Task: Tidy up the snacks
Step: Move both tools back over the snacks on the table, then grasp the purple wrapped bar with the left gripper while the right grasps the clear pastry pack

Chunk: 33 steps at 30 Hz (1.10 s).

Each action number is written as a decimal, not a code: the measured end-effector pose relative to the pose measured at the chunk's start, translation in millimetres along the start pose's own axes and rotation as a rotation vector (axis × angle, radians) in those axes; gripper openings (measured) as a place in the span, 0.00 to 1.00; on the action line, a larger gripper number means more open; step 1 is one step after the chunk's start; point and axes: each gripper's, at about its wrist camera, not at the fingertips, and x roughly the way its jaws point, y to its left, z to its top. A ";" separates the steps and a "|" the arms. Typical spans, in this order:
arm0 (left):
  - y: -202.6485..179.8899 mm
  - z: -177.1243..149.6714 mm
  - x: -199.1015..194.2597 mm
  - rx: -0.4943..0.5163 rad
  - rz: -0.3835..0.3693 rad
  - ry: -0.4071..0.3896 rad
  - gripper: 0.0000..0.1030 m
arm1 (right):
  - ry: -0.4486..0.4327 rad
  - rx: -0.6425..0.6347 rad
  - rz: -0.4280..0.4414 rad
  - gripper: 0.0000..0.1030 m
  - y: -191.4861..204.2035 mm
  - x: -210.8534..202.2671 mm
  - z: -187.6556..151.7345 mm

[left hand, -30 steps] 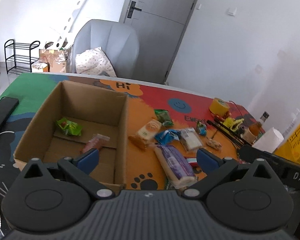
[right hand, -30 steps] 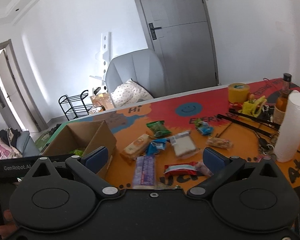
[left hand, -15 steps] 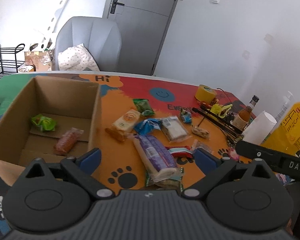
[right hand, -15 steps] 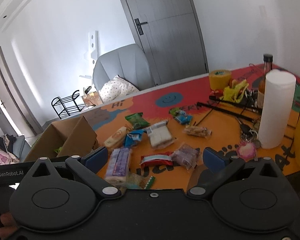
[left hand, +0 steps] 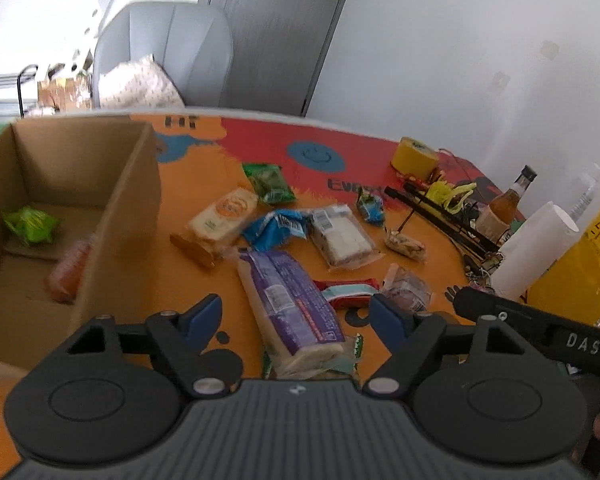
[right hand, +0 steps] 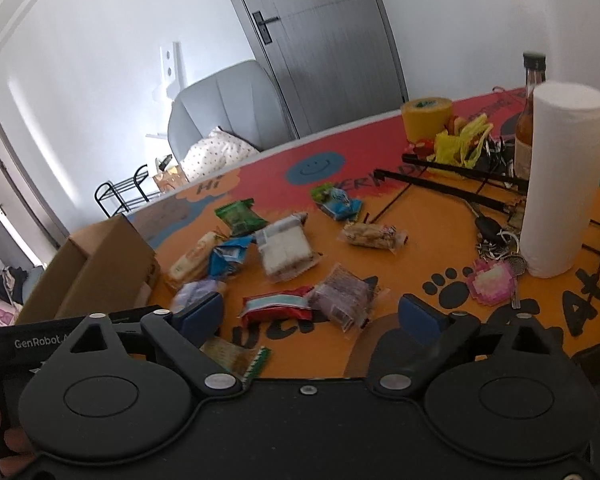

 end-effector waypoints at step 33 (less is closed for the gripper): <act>10.4 6.8 68.4 -0.067 0.070 0.080 0.32 | 0.081 -0.091 0.026 0.78 -8.5 80.5 3.2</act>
